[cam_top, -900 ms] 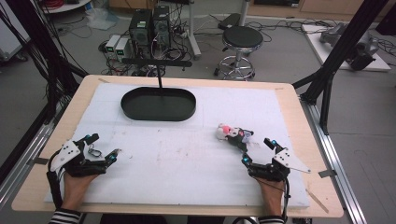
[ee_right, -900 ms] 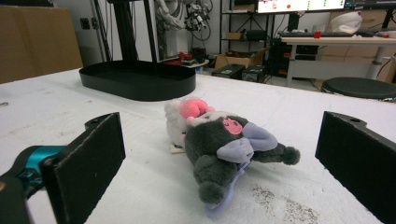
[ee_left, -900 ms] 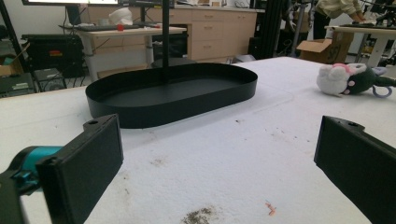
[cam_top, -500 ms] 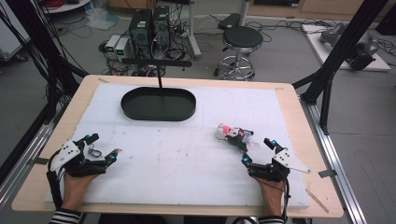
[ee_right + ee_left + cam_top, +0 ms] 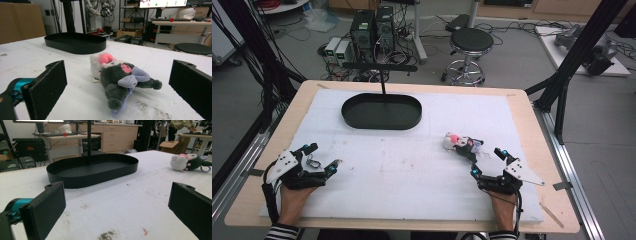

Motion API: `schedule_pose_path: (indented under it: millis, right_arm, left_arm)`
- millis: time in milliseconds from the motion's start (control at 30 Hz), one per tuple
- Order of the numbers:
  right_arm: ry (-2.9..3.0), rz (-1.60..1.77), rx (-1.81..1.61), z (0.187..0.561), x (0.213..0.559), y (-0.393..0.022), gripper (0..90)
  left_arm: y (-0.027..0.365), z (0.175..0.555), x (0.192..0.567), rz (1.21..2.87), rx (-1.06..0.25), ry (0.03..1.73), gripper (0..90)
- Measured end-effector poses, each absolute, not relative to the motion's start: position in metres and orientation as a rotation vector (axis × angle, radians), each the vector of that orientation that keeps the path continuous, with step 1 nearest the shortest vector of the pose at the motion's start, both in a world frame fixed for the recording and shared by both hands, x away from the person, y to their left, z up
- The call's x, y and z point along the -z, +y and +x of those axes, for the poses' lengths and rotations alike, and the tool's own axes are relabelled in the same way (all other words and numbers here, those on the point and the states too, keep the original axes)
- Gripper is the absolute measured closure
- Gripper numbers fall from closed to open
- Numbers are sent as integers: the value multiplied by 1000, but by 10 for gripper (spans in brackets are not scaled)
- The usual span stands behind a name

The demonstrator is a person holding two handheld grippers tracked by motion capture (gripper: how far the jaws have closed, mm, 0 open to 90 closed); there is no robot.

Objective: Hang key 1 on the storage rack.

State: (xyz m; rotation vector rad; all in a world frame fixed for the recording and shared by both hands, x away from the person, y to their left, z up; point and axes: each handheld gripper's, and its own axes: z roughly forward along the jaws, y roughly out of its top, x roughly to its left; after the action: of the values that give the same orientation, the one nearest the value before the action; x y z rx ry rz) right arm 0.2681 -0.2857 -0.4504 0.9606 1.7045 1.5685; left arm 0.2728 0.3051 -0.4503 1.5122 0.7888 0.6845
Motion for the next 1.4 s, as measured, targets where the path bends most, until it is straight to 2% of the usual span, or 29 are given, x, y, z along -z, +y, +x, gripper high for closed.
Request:
schedule_pose_path:
  millis: [200,433,1000,1400]
  right_arm:
    - [1757,956,-1539,270,444,-286,6]
    - [1864,924,-1485,277,420,-287,6]
    - [2201,826,-1243,317,363,-282,6]
    - [2393,775,-1088,345,352,-270,7]
  left_arm:
    - [305,273,450,1510,-681,794,17]
    - [305,273,450,1512,-682,790,17]
    - [305,273,450,1514,-681,784,17]
    - [305,273,450,1513,-679,785,17]
